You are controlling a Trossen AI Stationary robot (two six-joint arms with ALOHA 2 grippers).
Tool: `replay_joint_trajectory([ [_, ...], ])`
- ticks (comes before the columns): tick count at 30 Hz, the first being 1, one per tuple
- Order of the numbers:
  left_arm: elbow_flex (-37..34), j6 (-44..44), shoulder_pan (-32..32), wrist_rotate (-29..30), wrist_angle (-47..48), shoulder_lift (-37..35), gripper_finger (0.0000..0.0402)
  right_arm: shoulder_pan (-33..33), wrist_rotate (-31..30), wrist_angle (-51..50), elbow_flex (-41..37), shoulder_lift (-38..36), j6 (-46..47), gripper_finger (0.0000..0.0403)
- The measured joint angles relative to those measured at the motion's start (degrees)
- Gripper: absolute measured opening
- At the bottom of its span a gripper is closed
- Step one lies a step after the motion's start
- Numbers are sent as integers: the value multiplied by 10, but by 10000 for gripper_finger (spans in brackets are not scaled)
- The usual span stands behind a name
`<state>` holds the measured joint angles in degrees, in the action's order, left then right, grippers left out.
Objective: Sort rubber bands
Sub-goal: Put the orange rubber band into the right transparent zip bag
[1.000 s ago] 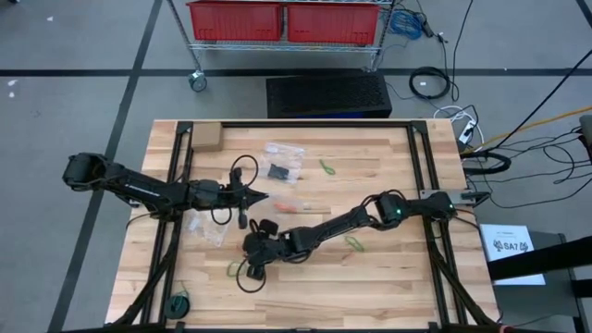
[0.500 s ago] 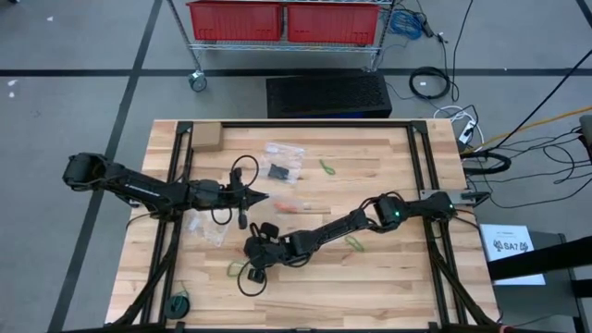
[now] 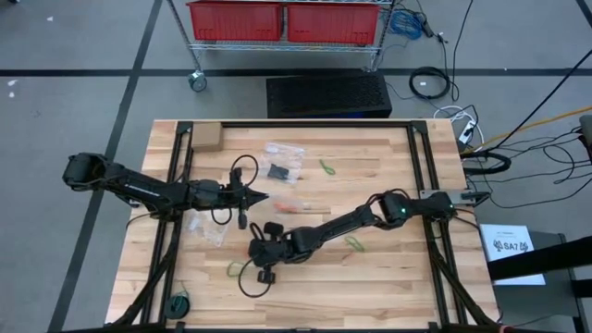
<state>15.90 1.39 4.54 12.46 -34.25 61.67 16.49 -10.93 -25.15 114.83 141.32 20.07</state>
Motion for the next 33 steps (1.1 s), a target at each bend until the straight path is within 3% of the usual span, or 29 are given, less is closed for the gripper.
replay_joint_trajectory([
  [6,0,-2,0,0,-6,0,0,17,-75,-129,0,-69,-23,0],
  [15,0,-2,0,-17,-9,0,0,40,-299,-355,1,-200,25,0],
  [18,0,-2,0,-19,-8,0,0,40,-345,-423,1,-227,62,0],
  [33,1,-4,8,-37,-17,0,0,5,-325,-428,0,-176,5,0],
])
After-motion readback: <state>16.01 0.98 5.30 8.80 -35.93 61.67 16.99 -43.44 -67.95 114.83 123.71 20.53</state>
